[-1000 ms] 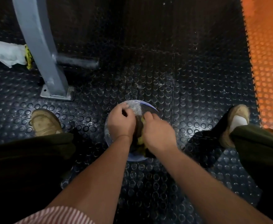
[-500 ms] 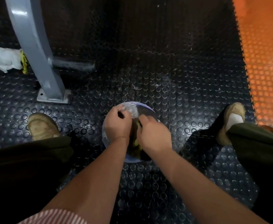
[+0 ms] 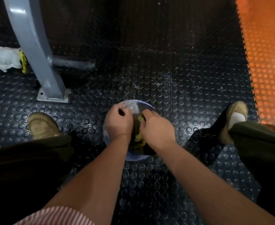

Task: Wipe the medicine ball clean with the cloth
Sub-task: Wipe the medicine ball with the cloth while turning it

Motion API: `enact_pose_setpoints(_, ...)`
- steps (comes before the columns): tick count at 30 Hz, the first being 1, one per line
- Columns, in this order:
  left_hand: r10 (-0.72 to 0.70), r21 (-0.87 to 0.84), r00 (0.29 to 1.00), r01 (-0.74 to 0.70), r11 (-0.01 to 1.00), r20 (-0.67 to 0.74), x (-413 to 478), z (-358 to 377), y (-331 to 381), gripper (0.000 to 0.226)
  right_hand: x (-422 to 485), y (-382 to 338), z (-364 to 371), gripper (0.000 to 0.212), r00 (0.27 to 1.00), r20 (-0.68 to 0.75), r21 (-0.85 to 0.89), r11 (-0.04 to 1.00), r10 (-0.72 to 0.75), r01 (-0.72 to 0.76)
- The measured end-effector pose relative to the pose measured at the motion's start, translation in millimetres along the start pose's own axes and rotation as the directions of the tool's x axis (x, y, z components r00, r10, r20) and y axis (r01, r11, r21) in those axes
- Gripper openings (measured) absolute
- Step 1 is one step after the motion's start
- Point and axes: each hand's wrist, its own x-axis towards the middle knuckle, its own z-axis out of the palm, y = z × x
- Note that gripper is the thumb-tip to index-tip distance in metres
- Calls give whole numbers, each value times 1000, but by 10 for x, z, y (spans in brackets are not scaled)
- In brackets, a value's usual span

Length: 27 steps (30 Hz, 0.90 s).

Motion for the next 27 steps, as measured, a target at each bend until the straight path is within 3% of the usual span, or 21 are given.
enact_pose_setpoints(3, -25, 37, 999, 24, 999, 22, 33, 16, 30, 15, -349, 12, 137, 11, 997, -58, -25, 998, -59, 58)
enact_pose_setpoints(6, 16, 46, 1000, -17, 999, 8, -4, 20, 3, 15, -438, 49, 124, 10, 995, -47, -31, 996, -84, 82)
enact_pose_setpoints(8, 38, 50, 999, -38, 998, -9, -45, 12, -15, 17, -278, 54, -15, 20, 999, 45, -5, 1000, -20, 20)
enact_pose_setpoints(11, 47, 22, 998, -47, 999, -31, -68, -11, -38, 19, 143, 19, -162, 23, 999, 13, -11, 999, 38, -38)
enact_pose_setpoints(14, 43, 8, 999, -42, 999, -17, -80, -31, -32, 17, 296, -77, -191, 22, 995, 98, -43, 999, 5, -1)
enact_pose_setpoints(21, -7, 21, 1000, 6, 1000, 10, -49, -40, 22, 19, -485, 18, 82, 32, 991, 112, -24, 997, -77, 80)
enact_pose_setpoints(24, 53, 46, 997, -56, 997, 63, -14, -57, 29, 18, -495, 102, 47, 29, 985, 171, 53, 999, 4, -14)
enact_pose_setpoints(27, 36, 3, 967, -38, 999, 251, 85, -141, 25, 23, -294, 168, -131, 21, 978, 162, 171, 972, 131, -159)
